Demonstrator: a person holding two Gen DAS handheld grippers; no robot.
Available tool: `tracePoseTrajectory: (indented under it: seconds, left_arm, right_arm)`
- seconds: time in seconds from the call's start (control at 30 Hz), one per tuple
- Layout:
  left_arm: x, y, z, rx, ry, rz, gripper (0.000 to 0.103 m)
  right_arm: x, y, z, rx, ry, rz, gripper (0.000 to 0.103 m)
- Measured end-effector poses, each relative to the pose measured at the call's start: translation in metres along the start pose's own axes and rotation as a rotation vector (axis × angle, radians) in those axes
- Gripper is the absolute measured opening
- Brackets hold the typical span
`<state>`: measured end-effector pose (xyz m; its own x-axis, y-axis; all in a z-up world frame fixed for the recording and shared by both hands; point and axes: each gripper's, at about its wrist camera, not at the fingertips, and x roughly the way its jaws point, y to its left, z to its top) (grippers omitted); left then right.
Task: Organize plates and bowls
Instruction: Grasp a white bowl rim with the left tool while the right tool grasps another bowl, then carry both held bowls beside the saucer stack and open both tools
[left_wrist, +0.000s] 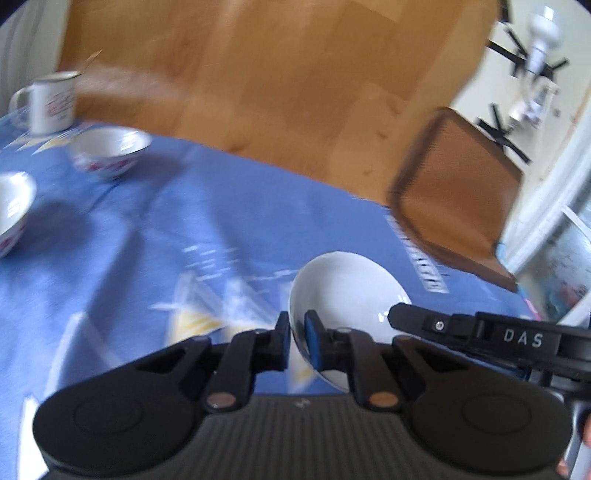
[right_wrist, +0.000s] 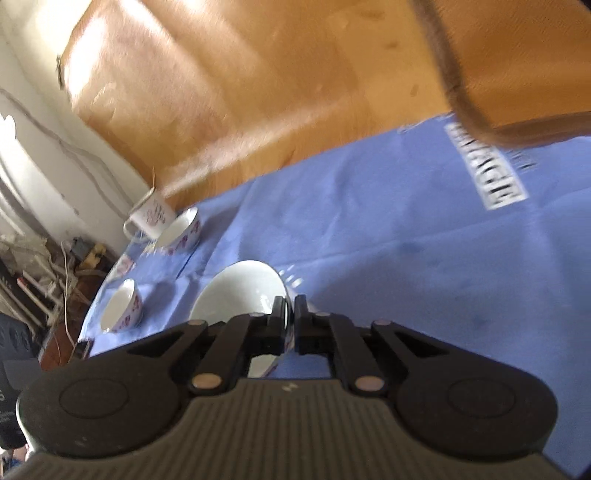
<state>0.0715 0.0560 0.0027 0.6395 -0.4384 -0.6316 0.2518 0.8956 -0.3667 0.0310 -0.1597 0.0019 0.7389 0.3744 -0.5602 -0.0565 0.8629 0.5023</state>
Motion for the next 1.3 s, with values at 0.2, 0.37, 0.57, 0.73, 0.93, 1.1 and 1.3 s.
tracePoseTrajectory:
  seconds: [0.2, 0.37, 0.57, 0.73, 0.93, 1.1, 1.3]
  left_arm:
    - [0.026, -0.076, 0.011, 0.119, 0.013, -0.091, 0.01]
    - [0.058, -0.123, 0.0, 0.154, 0.084, -0.158, 0.009]
    - [0.073, -0.15, -0.012, 0.194, 0.109, -0.166, 0.009]
    - [0.079, -0.148, -0.012, 0.192, 0.114, -0.116, 0.009]
    - [0.079, -0.127, -0.002, 0.15, 0.098, -0.043, 0.009]
    - [0.098, -0.124, -0.007, 0.17, 0.139, -0.003, 0.018]
    - [0.066, -0.116, -0.002, 0.178, 0.033, 0.004, 0.039]
  right_arm:
    - [-0.047, -0.047, 0.013, 0.033, -0.121, -0.106, 0.006]
    - [-0.073, -0.085, 0.017, 0.071, -0.159, -0.186, 0.006]
    - [-0.085, -0.107, 0.014, 0.086, -0.176, -0.217, 0.006]
    - [-0.074, -0.114, 0.01, 0.112, -0.152, -0.194, 0.006]
    - [-0.049, -0.103, 0.02, 0.089, -0.116, -0.151, 0.006]
    - [-0.035, -0.095, 0.02, 0.008, -0.132, -0.221, 0.016]
    - [-0.067, -0.073, 0.016, -0.078, -0.3, -0.271, 0.019]
